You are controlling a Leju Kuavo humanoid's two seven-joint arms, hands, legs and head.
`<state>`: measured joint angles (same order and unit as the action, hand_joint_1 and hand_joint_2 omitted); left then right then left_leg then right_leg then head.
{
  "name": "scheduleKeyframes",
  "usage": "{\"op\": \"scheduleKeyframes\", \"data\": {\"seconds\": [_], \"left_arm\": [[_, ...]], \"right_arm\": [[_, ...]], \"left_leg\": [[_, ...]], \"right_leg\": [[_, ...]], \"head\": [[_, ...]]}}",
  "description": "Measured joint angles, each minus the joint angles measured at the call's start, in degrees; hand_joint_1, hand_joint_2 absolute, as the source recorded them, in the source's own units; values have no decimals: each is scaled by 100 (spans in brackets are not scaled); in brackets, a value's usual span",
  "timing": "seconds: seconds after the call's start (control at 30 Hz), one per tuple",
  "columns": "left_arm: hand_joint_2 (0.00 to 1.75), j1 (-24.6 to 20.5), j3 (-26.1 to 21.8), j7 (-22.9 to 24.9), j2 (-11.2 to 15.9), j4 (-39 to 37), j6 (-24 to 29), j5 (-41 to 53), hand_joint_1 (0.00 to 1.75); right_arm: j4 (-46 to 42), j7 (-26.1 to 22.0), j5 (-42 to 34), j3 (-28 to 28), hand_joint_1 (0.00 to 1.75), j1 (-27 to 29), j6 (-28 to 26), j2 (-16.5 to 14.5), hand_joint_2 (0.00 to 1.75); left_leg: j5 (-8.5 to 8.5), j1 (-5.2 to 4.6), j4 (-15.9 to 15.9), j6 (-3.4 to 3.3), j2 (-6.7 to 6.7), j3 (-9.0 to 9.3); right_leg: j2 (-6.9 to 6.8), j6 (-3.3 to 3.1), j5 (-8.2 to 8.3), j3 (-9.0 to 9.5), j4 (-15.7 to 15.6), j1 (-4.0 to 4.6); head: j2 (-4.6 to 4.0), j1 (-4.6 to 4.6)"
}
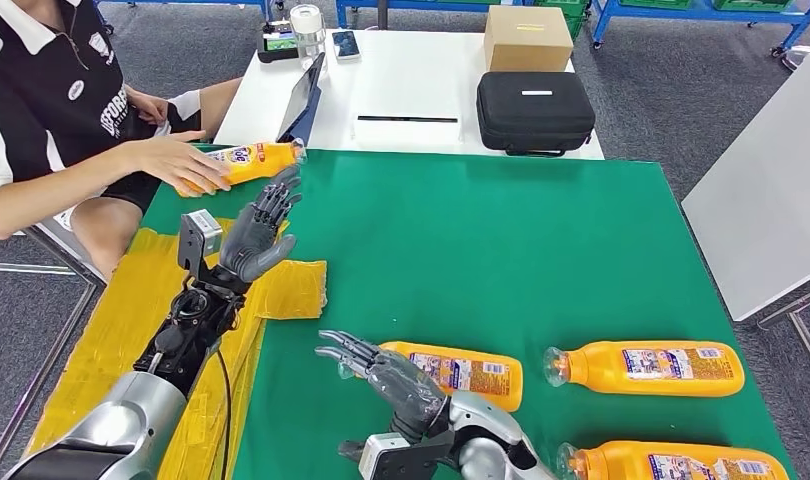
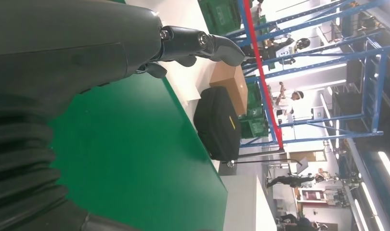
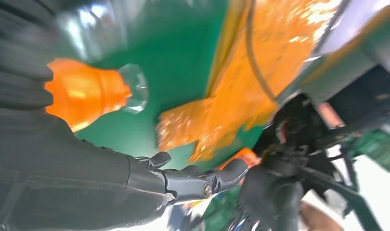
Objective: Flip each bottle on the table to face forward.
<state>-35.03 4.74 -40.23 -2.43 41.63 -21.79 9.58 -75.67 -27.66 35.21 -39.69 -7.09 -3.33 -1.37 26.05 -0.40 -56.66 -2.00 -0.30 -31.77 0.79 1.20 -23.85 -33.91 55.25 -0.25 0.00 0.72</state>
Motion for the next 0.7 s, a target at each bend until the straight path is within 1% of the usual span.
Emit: {"op": "scheduleKeyframes", "data": {"seconds": [0.07,0.17,0.27,0.37,0.43,0.53,0.7], "left_arm": [[175,-2,-2,0,0,-31,2,1,0],[175,0,-13,1,2,-73,13,4,0],[175,1,-22,1,11,-118,17,8,0],[175,0,-46,1,19,-180,6,19,0],[175,0,-67,1,27,-229,-1,48,0],[175,-1,-106,1,35,-291,-2,78,0],[175,4,-152,1,40,-351,-2,104,0]], "right_arm": [[39,248,436,2,0,-14,-364,17,175],[63,955,1571,32,0,-24,-1100,67,175],[56,1538,2381,121,0,2,-1492,131,175],[-41,2069,2992,316,0,168,-1556,229,175],[-153,2343,3299,516,0,326,-1472,301,175],[-308,2523,3551,785,0,513,-1291,370,175],[-428,2698,3765,1038,0,677,-1024,410,175]], "left_leg": [[0,0,0,0,0,0],[0,1,0,0,0,-1],[0,1,0,0,-1,0],[0,0,0,0,-8,-1],[1,0,0,-1,-11,-4],[1,-1,0,-1,-7,-5],[1,0,0,-1,-5,-4]], "right_leg": [[0,0,0,0,0,0],[0,0,0,0,0,0],[0,0,0,-1,0,0],[-3,0,0,-1,0,0],[-5,1,0,-1,0,0],[-4,1,0,-1,0,0],[-5,0,0,-1,-1,-1]], "head": [[0,0],[0,-1],[0,-1],[0,-1],[0,-1],[0,0],[0,0]]}}
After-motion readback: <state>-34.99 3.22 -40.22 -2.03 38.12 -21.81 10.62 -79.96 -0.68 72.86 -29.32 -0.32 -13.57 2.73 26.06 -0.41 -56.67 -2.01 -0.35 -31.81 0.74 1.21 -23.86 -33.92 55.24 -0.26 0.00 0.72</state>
